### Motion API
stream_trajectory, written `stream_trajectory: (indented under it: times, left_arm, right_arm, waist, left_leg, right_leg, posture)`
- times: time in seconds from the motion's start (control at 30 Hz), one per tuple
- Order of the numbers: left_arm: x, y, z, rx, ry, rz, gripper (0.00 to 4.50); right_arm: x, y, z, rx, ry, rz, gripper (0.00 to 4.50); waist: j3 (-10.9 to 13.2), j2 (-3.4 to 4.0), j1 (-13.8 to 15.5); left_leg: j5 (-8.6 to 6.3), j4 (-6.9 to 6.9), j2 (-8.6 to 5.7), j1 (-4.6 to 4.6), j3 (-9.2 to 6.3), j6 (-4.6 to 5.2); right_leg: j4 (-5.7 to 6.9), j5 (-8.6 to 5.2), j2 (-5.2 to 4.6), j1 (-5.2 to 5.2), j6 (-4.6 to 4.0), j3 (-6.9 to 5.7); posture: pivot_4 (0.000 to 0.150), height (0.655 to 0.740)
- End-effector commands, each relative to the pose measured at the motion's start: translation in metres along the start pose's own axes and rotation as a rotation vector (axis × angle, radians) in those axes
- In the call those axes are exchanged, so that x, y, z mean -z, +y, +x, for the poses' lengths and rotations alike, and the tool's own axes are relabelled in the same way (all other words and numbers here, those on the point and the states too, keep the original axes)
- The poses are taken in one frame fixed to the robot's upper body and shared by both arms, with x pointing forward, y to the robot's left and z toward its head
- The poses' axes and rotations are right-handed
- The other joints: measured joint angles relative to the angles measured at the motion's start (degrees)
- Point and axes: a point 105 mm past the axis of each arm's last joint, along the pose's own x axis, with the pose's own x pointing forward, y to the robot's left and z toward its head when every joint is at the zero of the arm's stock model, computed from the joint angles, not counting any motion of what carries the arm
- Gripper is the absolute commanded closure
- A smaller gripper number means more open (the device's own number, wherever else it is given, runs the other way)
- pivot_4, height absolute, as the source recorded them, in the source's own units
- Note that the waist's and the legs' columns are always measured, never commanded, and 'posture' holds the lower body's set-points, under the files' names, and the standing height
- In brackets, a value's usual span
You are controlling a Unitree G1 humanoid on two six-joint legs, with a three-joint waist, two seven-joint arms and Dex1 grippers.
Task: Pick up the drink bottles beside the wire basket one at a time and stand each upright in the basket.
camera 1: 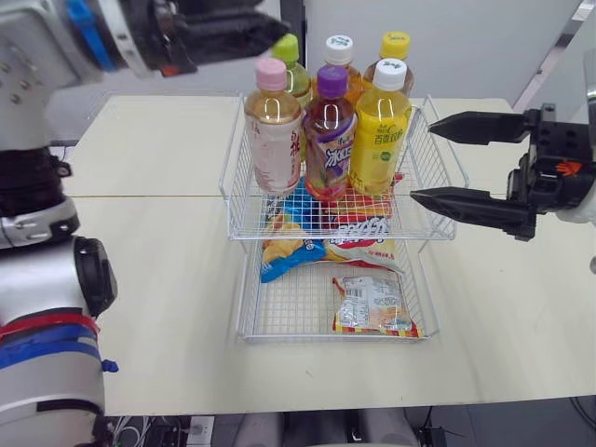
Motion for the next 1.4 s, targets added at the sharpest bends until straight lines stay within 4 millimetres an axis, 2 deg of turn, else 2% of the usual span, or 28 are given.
stream_trajectory:
  times: [0.03, 0.27, 0.37, 0.5, 0.6, 0.7, 0.87, 0.9, 1.03, 1.1, 1.23, 1.4]
  left_arm:
    - [-0.024, -0.008, -0.018, -0.032, -0.043, 0.063, 0.03]
    - [-0.016, 0.034, -0.078, -0.439, 0.034, 0.200, 0.03]
    - [0.011, 0.048, -0.116, -0.617, 0.150, 0.261, 0.03]
    - [0.052, 0.054, -0.158, -0.790, 0.257, 0.257, 0.03]
    - [0.091, 0.056, -0.193, -0.921, 0.323, 0.220, 0.03]
    - [0.124, 0.053, -0.215, -1.000, 0.349, 0.185, 0.03]
    - [0.166, 0.043, -0.224, -1.038, 0.355, 0.138, 0.03]
    - [0.175, 0.041, -0.224, -1.044, 0.353, 0.117, 0.03]
    - [0.192, 0.037, -0.222, -1.078, 0.323, 0.076, 0.03]
    - [0.203, 0.033, -0.220, -1.092, 0.323, 0.066, 0.03]
    - [0.214, 0.032, -0.223, -1.166, 0.299, 0.084, 0.03]
    - [0.228, 0.025, -0.221, -1.171, 0.318, 0.056, 0.03]
  right_arm:
    - [-0.012, -0.002, -0.003, 0.024, -0.032, -0.058, 0.00]
    - [-0.012, -0.013, -0.010, 0.080, -0.018, -0.099, 0.00]
    - [-0.008, -0.029, -0.022, 0.159, 0.010, -0.121, 0.00]
    - [0.002, -0.049, -0.041, 0.270, 0.044, -0.138, 0.00]
    - [0.012, -0.072, -0.067, 0.437, 0.059, -0.188, 0.00]
    - [0.029, -0.082, -0.089, 0.532, 0.066, -0.188, 0.00]
    - [0.067, -0.082, -0.110, 0.613, 0.093, -0.174, 0.00]
    - [0.083, -0.081, -0.114, 0.627, 0.128, -0.151, 0.00]
    - [0.125, -0.072, -0.124, 0.654, 0.218, -0.107, 0.00]
    - [0.150, -0.061, -0.124, 0.642, 0.269, -0.083, 0.00]
    - [0.179, -0.048, -0.124, 0.656, 0.297, -0.039, 0.00]
    - [0.194, -0.044, -0.122, 0.647, 0.326, -0.027, 0.00]
  waist:
    - [0.0, 0.00, -0.1]
    - [0.0, 0.01, -0.4]
    - [0.0, 0.04, -0.4]
    - [0.0, 0.04, -0.2]
    - [0.0, 0.04, 0.1]
    - [0.0, 0.03, 0.6]
    - [-0.1, 0.00, 1.3]
    - [-0.1, 0.00, 1.4]
    - [-0.1, 0.01, 1.4]
    - [-0.1, 0.02, 1.4]
    - [-0.1, 0.04, 1.3]
    - [-0.2, 0.11, 0.7]
  left_leg:
    - [0.00, 0.00, 0.01, 0.01, 0.00, 0.00]
    - [0.00, -0.02, 0.04, 0.07, 0.02, 0.00]
    - [0.00, -0.04, 0.02, 0.08, 0.08, 0.00]
    - [0.00, -0.03, 0.04, 0.07, 0.10, 0.01]
    - [-0.01, -0.05, 0.04, 0.06, 0.13, 0.01]
    - [-0.01, -0.04, 0.04, 0.09, 0.20, 0.01]
    - [-0.01, -0.01, 0.04, 0.11, 0.18, 0.01]
    - [-0.01, -0.01, 0.03, 0.11, 0.18, 0.02]
    - [-0.01, -0.02, 0.03, 0.14, 0.21, 0.02]
    - [0.00, -0.02, 0.04, 0.15, 0.20, 0.02]
    - [0.00, -0.04, 0.04, 0.19, 0.21, 0.01]
    - [0.00, -0.05, 0.05, 0.31, 0.26, 0.01]
  right_leg:
    - [0.00, 0.00, 0.00, 0.00, 0.00, 0.00]
    - [0.03, 0.00, 0.00, 0.01, 0.00, 0.03]
    - [0.01, 0.00, -0.01, 0.01, 0.00, 0.08]
    - [-0.01, 0.00, -0.03, 0.00, 0.00, 0.09]
    - [-0.03, 0.00, -0.05, 0.00, 0.00, 0.12]
    - [0.01, 0.01, -0.08, 0.00, 0.00, 0.16]
    - [0.01, 0.04, -0.11, 0.07, 0.03, 0.15]
    - [0.01, 0.06, -0.10, 0.07, 0.05, 0.15]
    - [0.02, 0.06, -0.10, 0.08, 0.04, 0.18]
    - [0.02, 0.06, -0.10, 0.08, 0.04, 0.17]
    - [0.04, 0.07, -0.09, 0.10, 0.03, 0.20]
    - [0.06, 0.09, -0.07, 0.15, 0.01, 0.26]
  posture:
    - [0.150, 0.7400]
    - [0.150, 0.7400]
    - [0.150, 0.7400]
    - [0.150, 0.7400]
    - [0.150, 0.7400]
    - [0.150, 0.7400]
    - [0.150, 0.7400]
    - [0.150, 0.7400]
    - [0.150, 0.7400]
    - [0.150, 0.7400]
    - [0.150, 0.7400]
    - [0.150, 0.7400]
